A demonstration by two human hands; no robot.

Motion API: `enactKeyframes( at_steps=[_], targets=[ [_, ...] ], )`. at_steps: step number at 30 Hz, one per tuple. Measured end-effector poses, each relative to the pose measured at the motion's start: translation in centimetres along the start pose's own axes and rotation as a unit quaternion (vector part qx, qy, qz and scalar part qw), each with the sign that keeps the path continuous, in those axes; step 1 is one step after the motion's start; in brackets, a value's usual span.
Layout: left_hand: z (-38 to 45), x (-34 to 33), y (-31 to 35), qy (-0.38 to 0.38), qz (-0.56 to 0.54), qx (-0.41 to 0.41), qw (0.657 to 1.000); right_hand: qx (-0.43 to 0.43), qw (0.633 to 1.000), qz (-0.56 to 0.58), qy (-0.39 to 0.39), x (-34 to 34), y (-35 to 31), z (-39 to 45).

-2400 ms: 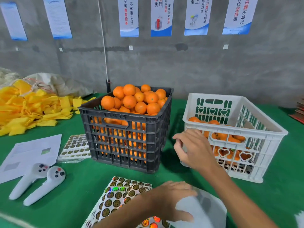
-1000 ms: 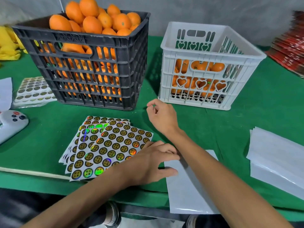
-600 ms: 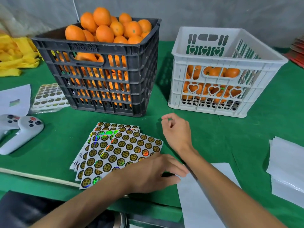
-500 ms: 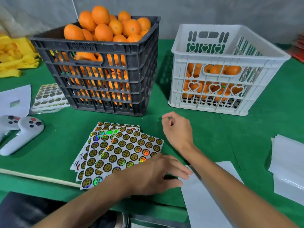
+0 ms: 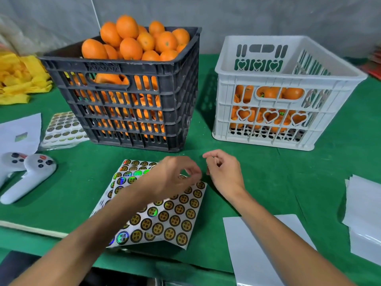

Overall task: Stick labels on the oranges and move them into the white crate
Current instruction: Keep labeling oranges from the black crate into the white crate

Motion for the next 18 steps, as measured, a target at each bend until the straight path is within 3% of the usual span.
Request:
enactKeyframes(
  at_steps=[3, 5, 13, 18],
  targets=[
    [-0.1, -0.6, -5.1, -0.101, 0.12, 0.069, 0.985, -0.011, 1.0, -0.012, -0.009, -0.2, 0.1, -0.1],
    [-0.6, -1.6, -6.8, -0.134, 0.141, 0.091, 0.977, -0.013, 1.0, -0.008, -0.01, -0.3, 0.0, 0.0],
    [2.3, -3.4, -7.9, -0.075, 0.069, 0.142, 0.985, -0.014, 0.998, -0.038, 0.056, 1.9, 0.2, 1.2],
    [5.1, -3.5, -7.2, 0.045, -0.023, 0.19, 0.98, 0.042, 0.987, -0.128, 0.087, 3.4, -0.6, 1.9]
  ],
)
Point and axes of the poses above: each hand's wrist, its own z-axis towards the middle knuckle, its own x-axis out of the back of the hand, y = z × x, the point moved 9 cm from there along z, towards the middle knuckle, and after that the axes turned 15 degrees about y, right-handed, at the moved point
